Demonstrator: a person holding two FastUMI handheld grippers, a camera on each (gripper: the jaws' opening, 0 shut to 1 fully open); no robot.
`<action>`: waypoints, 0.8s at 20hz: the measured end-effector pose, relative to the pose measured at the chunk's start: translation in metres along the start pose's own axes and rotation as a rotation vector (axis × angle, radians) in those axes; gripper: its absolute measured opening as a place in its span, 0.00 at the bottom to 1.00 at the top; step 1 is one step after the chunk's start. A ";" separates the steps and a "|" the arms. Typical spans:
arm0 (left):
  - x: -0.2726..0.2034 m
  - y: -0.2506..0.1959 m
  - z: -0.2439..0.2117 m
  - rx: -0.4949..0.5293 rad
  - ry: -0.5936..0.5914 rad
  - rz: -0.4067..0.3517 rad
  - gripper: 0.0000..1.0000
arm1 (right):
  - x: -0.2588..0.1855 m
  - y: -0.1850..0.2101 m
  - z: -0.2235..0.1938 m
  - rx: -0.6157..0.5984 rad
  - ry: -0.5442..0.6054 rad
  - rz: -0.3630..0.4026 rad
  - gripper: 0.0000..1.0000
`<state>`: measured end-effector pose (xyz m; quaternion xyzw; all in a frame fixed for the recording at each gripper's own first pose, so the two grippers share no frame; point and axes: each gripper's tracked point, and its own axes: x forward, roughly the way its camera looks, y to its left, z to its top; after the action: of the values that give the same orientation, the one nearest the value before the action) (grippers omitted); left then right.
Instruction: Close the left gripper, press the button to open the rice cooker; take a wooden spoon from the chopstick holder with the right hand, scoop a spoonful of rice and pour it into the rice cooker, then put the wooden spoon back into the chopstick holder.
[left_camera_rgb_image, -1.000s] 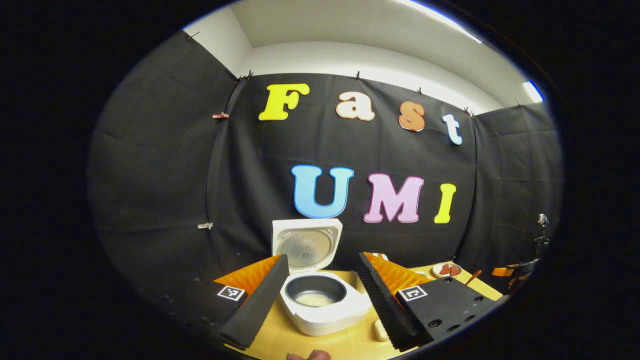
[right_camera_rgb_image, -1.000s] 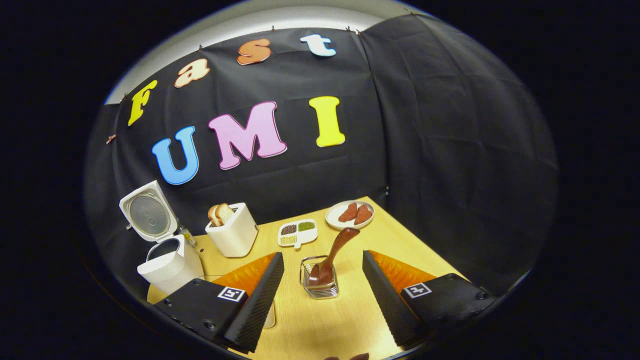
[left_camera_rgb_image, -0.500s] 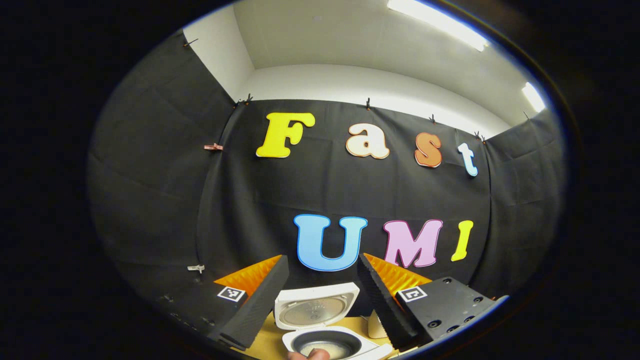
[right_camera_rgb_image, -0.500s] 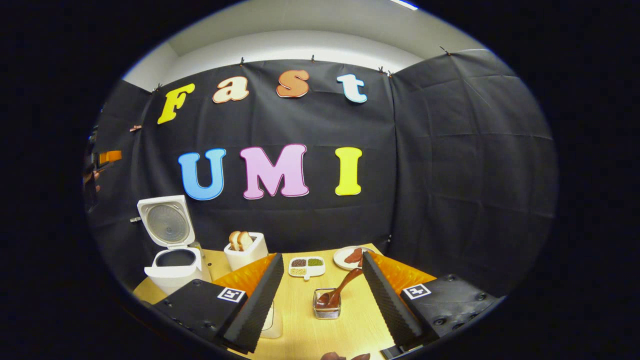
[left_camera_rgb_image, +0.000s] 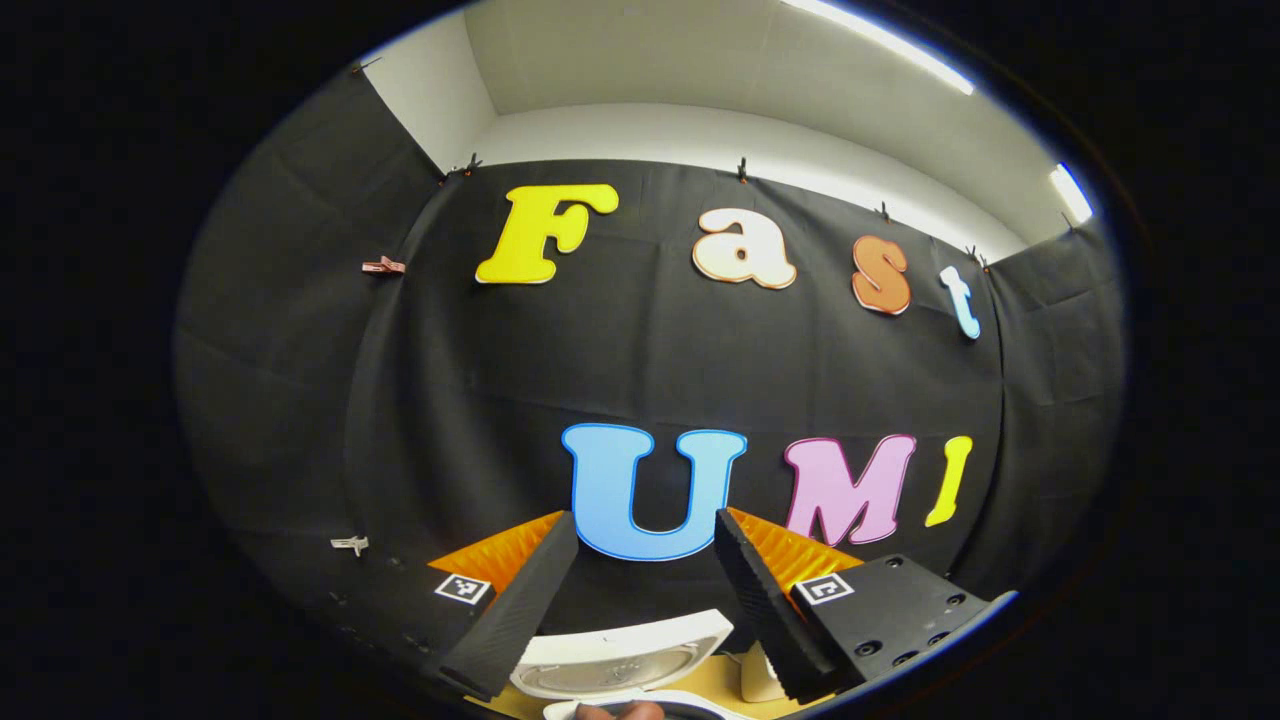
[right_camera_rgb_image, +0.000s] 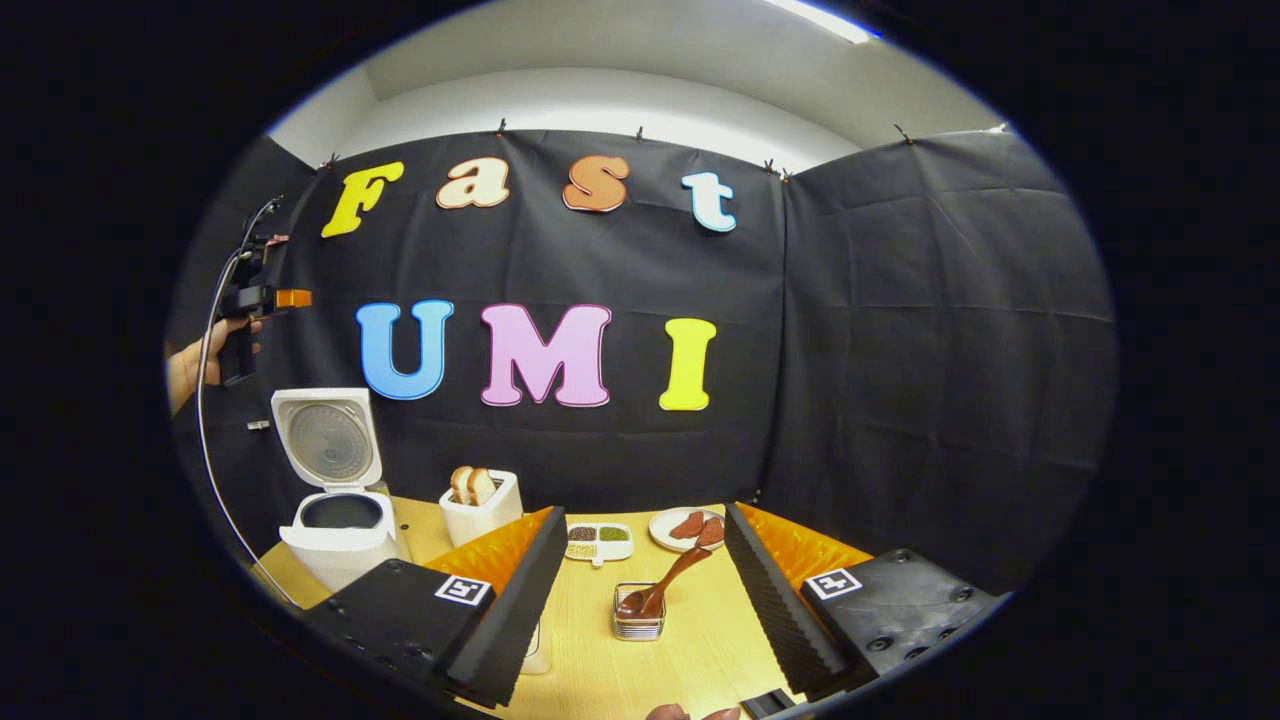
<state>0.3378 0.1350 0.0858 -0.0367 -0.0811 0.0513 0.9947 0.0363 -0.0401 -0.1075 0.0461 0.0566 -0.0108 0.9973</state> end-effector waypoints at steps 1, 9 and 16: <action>0.014 0.003 -0.011 0.025 0.021 0.003 0.95 | 0.000 0.000 0.002 -0.001 -0.002 -0.004 0.98; 0.085 0.028 -0.124 0.056 0.267 0.090 0.95 | -0.001 -0.010 -0.008 -0.016 0.017 -0.081 0.98; 0.088 0.038 -0.186 -0.003 0.423 0.159 0.98 | -0.002 -0.012 -0.015 -0.024 0.059 -0.076 0.98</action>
<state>0.4515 0.1703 -0.0861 -0.0544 0.1323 0.1208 0.9823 0.0323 -0.0505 -0.1235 0.0324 0.0880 -0.0467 0.9945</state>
